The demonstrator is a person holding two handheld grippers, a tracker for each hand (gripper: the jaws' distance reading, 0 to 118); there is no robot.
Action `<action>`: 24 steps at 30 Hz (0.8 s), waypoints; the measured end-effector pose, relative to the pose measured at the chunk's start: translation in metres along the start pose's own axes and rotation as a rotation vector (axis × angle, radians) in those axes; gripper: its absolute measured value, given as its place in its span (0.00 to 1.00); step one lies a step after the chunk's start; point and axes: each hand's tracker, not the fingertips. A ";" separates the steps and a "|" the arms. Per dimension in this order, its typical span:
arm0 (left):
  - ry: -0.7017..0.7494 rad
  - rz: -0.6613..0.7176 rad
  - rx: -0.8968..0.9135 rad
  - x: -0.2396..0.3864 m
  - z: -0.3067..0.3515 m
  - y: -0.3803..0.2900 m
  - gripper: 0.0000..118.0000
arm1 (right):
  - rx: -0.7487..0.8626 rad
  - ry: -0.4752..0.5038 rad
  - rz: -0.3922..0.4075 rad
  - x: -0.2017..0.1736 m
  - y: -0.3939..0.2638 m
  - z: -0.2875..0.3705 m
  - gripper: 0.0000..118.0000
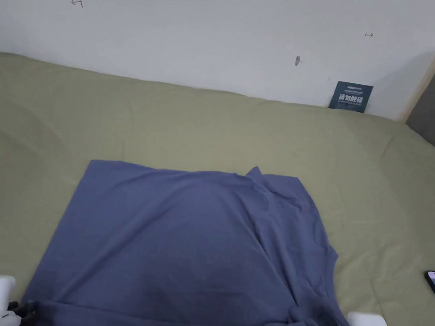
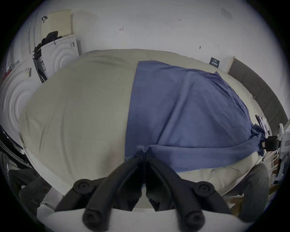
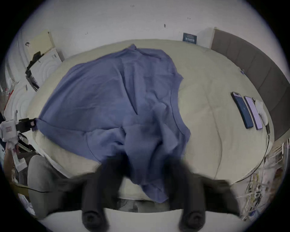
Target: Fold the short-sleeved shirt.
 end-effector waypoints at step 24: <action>-0.016 -0.150 0.053 0.017 -0.028 0.128 0.03 | 0.062 0.065 0.290 0.014 0.181 -0.010 0.05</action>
